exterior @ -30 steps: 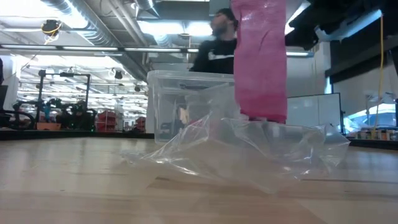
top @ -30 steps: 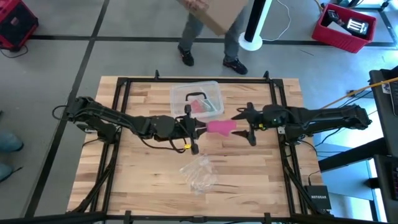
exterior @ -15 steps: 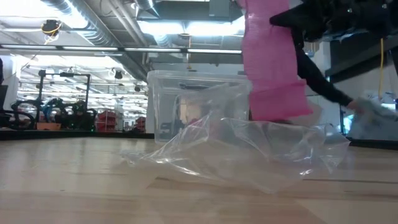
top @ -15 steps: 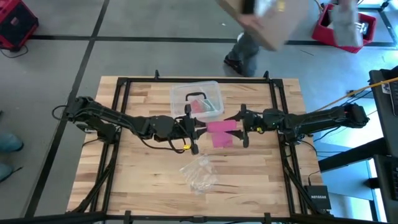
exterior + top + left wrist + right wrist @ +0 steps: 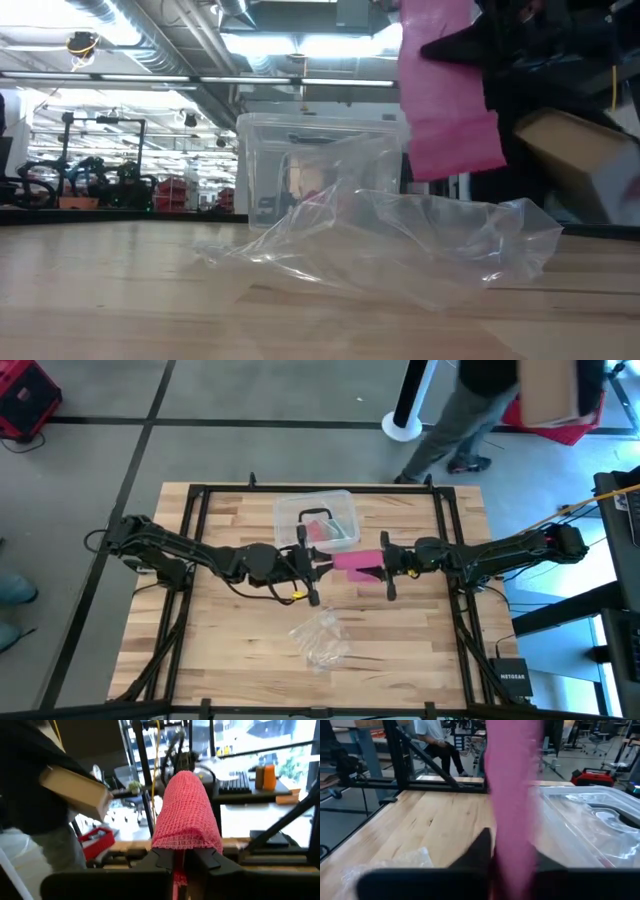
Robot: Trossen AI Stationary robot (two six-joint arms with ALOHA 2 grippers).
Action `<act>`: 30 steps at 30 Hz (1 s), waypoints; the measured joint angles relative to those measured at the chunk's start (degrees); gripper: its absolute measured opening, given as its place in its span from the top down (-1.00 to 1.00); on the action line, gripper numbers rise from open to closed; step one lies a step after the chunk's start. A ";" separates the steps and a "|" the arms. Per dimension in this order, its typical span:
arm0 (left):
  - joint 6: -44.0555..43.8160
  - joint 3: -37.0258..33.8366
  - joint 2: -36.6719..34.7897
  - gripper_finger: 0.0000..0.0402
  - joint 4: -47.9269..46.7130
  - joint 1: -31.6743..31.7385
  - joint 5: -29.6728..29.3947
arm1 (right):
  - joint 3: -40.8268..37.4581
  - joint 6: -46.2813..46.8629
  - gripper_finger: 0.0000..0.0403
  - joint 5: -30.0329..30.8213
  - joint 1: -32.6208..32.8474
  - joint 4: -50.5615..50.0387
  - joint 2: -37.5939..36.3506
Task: Roll bandage
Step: Roll the pink bandage
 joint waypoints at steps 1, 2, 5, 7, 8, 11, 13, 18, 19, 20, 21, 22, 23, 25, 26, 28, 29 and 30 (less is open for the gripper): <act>0.52 0.00 0.00 0.96 1.25 0.00 -0.01 | 0.00 -0.15 0.93 -0.11 0.00 -0.14 0.00; 0.99 0.00 0.00 0.97 2.46 0.00 -0.01 | 0.00 -0.10 0.92 -0.01 0.00 -0.13 0.00; 1.14 0.00 0.00 0.96 5.74 0.22 2.68 | 0.00 -0.13 0.95 1.08 0.00 -0.36 0.00; -0.15 0.00 0.00 0.95 7.12 0.76 7.33 | 0.00 -1.39 0.97 1.16 0.00 -0.13 0.00; -1.01 0.00 0.00 0.95 7.53 1.18 10.02 | 0.00 -1.48 0.97 1.38 0.00 0.05 0.00; -2.06 0.00 0.04 0.96 8.05 2.71 18.46 | 0.00 -1.47 0.98 1.97 0.00 -0.06 -0.02; -2.92 -0.04 0.09 0.96 9.93 3.46 19.08 | 0.00 -1.51 0.98 1.99 0.00 -0.32 -0.02; 0.16 -0.04 -0.08 0.93 12.91 4.82 13.56 | 0.02 -0.85 0.98 1.99 0.43 -1.44 -0.05; 2.13 -0.04 -0.12 0.92 12.39 4.83 10.50 | 0.02 -0.56 0.98 2.20 1.08 -1.81 -0.32; 4.40 -0.04 -0.16 0.92 11.89 4.81 6.98 | 0.02 -0.04 0.98 3.04 1.81 -1.99 -0.66; 6.98 -0.04 -0.22 0.92 11.28 4.81 3.43 | 0.02 0.32 0.98 3.74 2.62 -1.84 -0.99; 9.38 -0.04 -0.22 0.92 10.83 4.81 0.09 | 0.04 0.37 0.98 4.49 3.60 -1.83 -1.30; 11.45 -0.04 -0.22 0.92 10.26 4.83 -2.44 | 0.04 0.52 0.99 5.36 4.58 -2.01 -1.62; 14.45 -0.04 -0.24 0.92 8.51 5.03 -5.25 | 0.04 0.86 0.99 7.43 6.70 -2.24 -2.15; 15.30 -0.04 -0.24 0.92 7.44 5.11 -5.88 | 0.04 1.24 0.98 8.50 7.73 -2.26 -2.44; 16.49 -0.04 -0.24 0.92 5.84 5.16 -7.01 | 0.04 2.24 0.98 10.14 9.66 -2.34 -3.10; 17.02 -0.04 -0.24 0.92 5.02 5.16 -7.73 | 0.05 2.71 0.98 10.52 10.60 -2.30 -3.42; 17.60 -0.04 -0.25 0.92 4.30 5.14 -8.68 | 0.15 3.37 0.99 10.62 11.50 -2.38 -3.67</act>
